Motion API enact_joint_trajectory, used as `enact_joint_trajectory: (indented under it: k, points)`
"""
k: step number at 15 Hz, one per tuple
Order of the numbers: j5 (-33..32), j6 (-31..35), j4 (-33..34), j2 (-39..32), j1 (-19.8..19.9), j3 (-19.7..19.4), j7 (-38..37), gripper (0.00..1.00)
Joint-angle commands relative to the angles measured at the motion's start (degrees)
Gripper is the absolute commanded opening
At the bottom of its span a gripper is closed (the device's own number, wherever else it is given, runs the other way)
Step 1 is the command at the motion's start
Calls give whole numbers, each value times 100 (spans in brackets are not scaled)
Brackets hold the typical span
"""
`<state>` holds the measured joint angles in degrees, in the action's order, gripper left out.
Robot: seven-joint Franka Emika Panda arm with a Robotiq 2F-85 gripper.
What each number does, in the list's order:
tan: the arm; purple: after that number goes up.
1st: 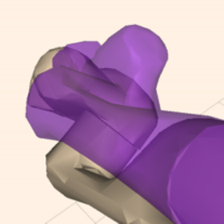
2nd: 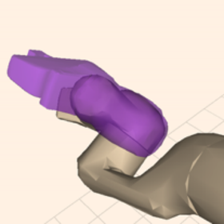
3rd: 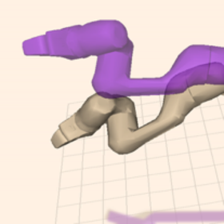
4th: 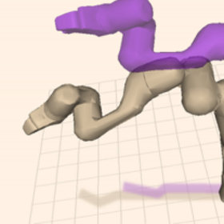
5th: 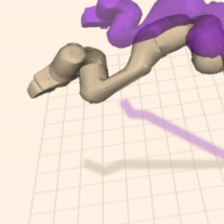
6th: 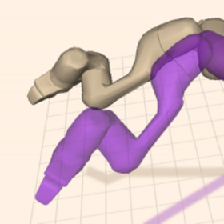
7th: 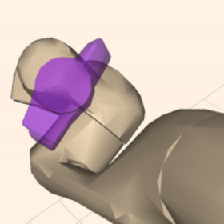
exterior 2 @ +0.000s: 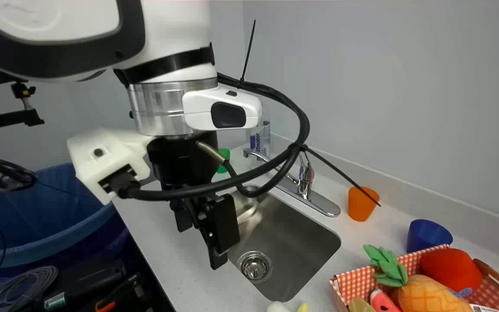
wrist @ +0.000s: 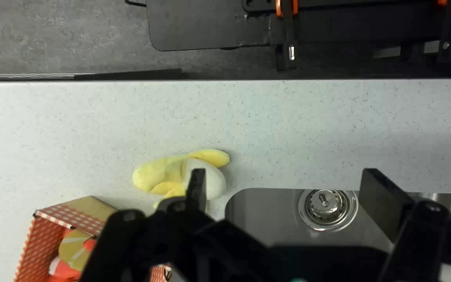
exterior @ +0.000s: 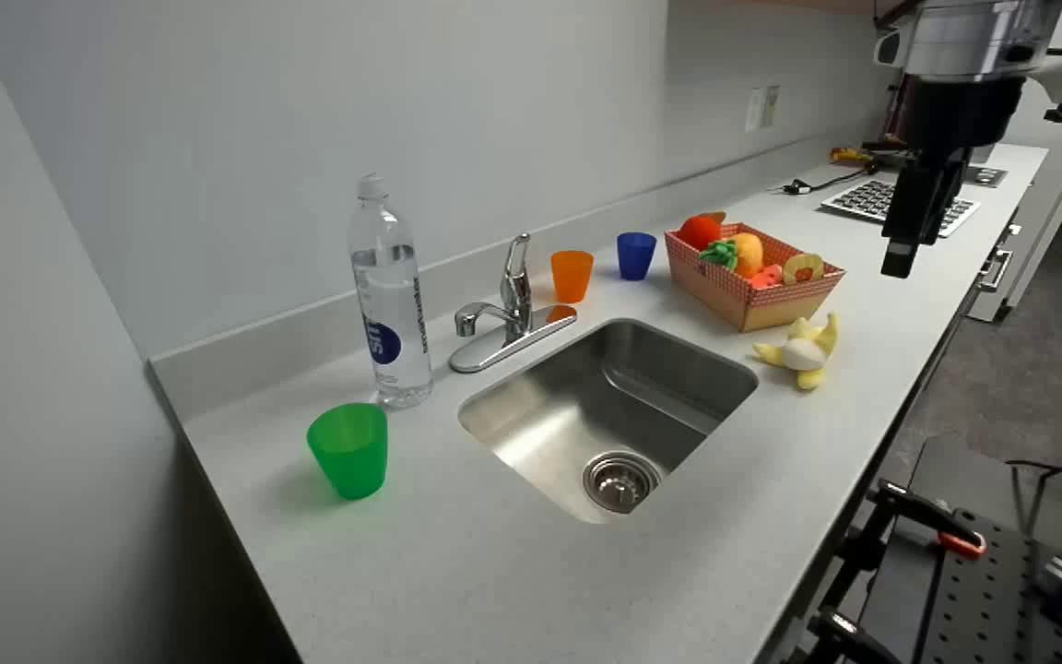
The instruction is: Pull down the faucet handle
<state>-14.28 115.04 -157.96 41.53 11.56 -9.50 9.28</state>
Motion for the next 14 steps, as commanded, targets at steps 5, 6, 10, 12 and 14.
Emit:
enact_joint_trajectory:
  k: [5, 6, 10, 12, 14]
  points:
    - [-11, -16, 11, -10, -23, -17, -13, 100]
    - [-11, -16, 11, -10, -23, -17, -13, 100]
    - [-17, -12, 62, -37, -21, -29, 7, 100]
    - [-16, 8, 198, -100, -33, -44, 42, 100]
    - [7, 35, 457, -251, -70, -42, 52, 100]
